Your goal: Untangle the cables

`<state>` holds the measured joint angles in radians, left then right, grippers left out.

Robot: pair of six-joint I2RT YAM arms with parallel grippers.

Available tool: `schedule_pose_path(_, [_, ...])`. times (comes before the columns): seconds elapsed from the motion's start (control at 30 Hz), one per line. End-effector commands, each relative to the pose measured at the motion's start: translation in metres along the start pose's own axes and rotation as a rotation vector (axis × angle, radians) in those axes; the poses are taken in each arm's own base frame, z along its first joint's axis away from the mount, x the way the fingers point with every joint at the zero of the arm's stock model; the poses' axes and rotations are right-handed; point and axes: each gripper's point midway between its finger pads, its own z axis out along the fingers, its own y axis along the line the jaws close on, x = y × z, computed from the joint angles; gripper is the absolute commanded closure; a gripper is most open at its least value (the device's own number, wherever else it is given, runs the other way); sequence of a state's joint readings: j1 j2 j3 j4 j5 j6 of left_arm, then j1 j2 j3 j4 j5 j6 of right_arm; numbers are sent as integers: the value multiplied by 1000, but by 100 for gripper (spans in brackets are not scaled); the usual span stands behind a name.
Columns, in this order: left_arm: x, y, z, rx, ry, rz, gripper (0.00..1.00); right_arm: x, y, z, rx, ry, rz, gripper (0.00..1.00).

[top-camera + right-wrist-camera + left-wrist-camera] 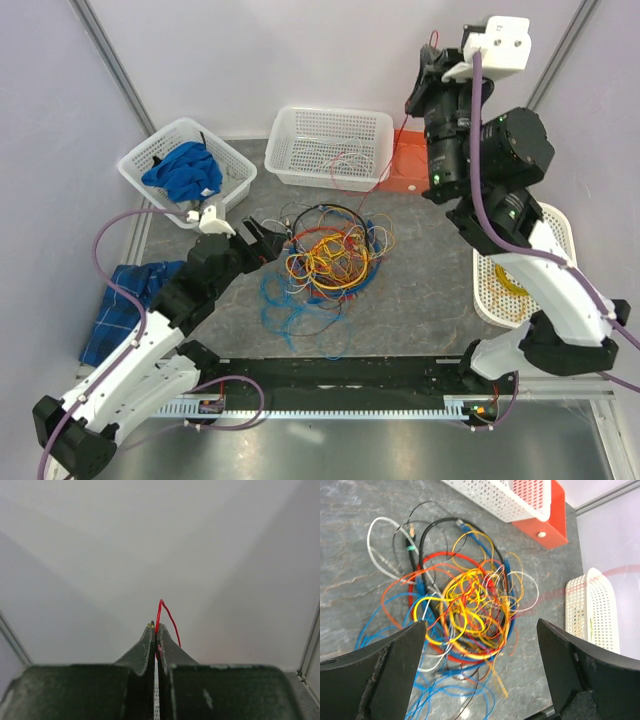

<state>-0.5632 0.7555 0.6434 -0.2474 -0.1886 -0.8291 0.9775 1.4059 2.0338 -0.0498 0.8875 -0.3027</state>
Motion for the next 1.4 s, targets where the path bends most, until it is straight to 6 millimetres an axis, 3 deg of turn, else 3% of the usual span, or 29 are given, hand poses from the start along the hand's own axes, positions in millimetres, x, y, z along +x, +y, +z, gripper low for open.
schedule_pose_path(0.0, [18,18,-13,-12,41,32,0,-44,-23,17,118,-127,50,100])
schedule_pose_path(0.23, [34,23,-22,20,88,43,0,-44,-37,72,187,-221,148,100])
schedule_pose_path(0.37, [54,24,-25,46,168,33,0,-27,-38,102,176,-223,176,100])
schedule_pose_path(0.47, [70,26,-28,68,235,21,0,-12,-49,123,198,-226,196,100])
schedule_pose_path(0.8, [73,29,-33,88,231,50,0,34,-123,198,209,-244,328,100])
schedule_pose_path(1.0, [78,32,-31,84,243,44,0,60,-142,225,168,-236,402,100])
schedule_pose_path(1.07, [76,31,-31,85,235,47,0,60,-144,228,155,-243,418,100])
schedule_pose_path(1.2, [75,33,-29,79,227,46,0,40,-140,229,98,-313,471,100])
schedule_pose_path(1.37, [76,33,-27,76,224,27,0,4,-137,221,49,-425,528,100])
